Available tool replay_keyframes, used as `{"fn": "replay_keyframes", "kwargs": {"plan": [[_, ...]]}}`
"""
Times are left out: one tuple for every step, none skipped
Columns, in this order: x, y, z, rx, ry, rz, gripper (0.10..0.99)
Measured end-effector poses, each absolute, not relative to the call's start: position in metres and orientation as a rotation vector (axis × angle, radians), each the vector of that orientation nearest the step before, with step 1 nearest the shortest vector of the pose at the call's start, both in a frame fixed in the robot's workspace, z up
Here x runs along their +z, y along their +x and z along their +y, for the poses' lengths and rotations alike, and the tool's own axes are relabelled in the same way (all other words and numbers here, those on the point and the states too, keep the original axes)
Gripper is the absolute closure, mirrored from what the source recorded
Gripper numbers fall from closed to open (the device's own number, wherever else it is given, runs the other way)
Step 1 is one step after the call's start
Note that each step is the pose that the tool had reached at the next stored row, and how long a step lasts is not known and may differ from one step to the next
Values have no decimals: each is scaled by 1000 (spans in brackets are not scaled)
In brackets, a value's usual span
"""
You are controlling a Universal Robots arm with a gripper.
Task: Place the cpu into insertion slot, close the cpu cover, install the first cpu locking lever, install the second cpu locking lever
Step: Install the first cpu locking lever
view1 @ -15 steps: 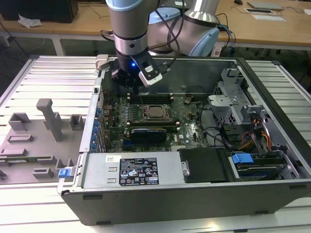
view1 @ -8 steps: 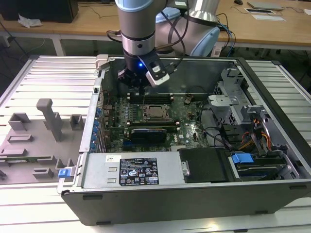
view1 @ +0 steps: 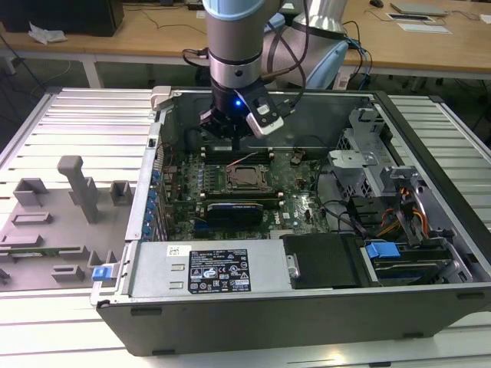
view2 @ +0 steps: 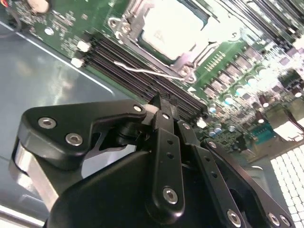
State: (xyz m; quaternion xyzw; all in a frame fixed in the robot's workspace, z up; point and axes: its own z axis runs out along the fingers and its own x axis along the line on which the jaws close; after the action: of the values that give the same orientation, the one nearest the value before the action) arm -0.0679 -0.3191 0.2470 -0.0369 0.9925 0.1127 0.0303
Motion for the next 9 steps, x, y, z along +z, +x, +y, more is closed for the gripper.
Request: {"fn": "replay_keyframes", "kwargs": {"plan": [[247,-66,-319,347,-114,3059,980],[247,-66,-319,347,-114,3059,980],[247,-65,-319,347,-114,3059,980],[247,-65,-319,348,-114,3059,980],[247,-65,-319,347,-114,3059,980],[247,-65,-319,347,-114,3059,980],[247,-65,-319,315,-116,3057,980],[247,-65,-319,301,-116,3054,980],[247,-65,-319,287,-117,3050,980]]}}
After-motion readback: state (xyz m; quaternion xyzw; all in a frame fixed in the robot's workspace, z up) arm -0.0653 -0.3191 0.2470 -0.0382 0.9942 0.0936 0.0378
